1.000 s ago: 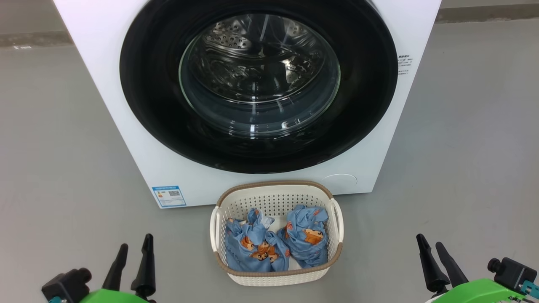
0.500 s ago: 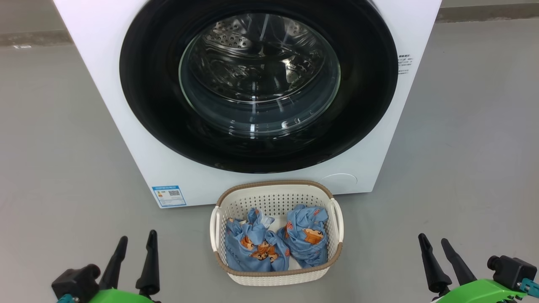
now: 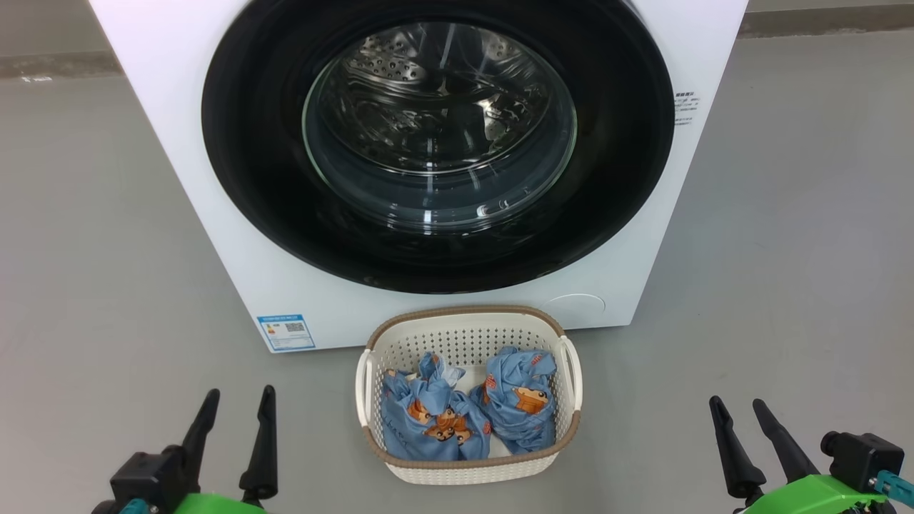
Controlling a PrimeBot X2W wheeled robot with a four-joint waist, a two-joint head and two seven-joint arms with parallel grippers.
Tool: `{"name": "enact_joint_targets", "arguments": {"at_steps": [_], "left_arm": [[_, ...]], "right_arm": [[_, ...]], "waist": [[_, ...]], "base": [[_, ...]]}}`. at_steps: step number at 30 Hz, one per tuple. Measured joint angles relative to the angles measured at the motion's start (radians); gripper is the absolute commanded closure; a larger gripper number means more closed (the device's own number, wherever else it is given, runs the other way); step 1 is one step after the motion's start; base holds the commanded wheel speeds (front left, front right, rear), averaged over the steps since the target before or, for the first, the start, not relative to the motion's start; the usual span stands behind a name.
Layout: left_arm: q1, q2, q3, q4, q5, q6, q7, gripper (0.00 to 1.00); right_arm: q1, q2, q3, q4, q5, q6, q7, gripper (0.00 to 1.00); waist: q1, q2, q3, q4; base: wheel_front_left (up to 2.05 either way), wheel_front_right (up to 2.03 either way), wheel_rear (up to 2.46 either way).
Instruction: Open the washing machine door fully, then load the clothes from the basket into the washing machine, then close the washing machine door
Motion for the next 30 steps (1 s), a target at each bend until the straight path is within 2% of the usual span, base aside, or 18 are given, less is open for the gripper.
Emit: {"name": "enact_joint_targets", "arguments": {"at_steps": [11, 30], "left_arm": [[0.000, 0.001, 0.000, -0.001, 0.119, 0.000, -0.031, 0.00], [0.000, 0.001, 0.028, 0.026, 0.117, 0.000, -0.038, 0.00]], "right_arm": [[0.000, -0.011, -0.002, -0.002, -0.112, 0.000, -0.030, 0.00], [0.004, -0.004, -0.041, -0.008, -0.122, 0.000, -0.034, 0.00]], "waist": [[0.0000, 0.0000, 0.002, -0.003], [0.0000, 0.0000, -0.002, -0.011]], "base": [[0.00, 0.00, 0.00], [0.00, 0.00, 0.00]]}}
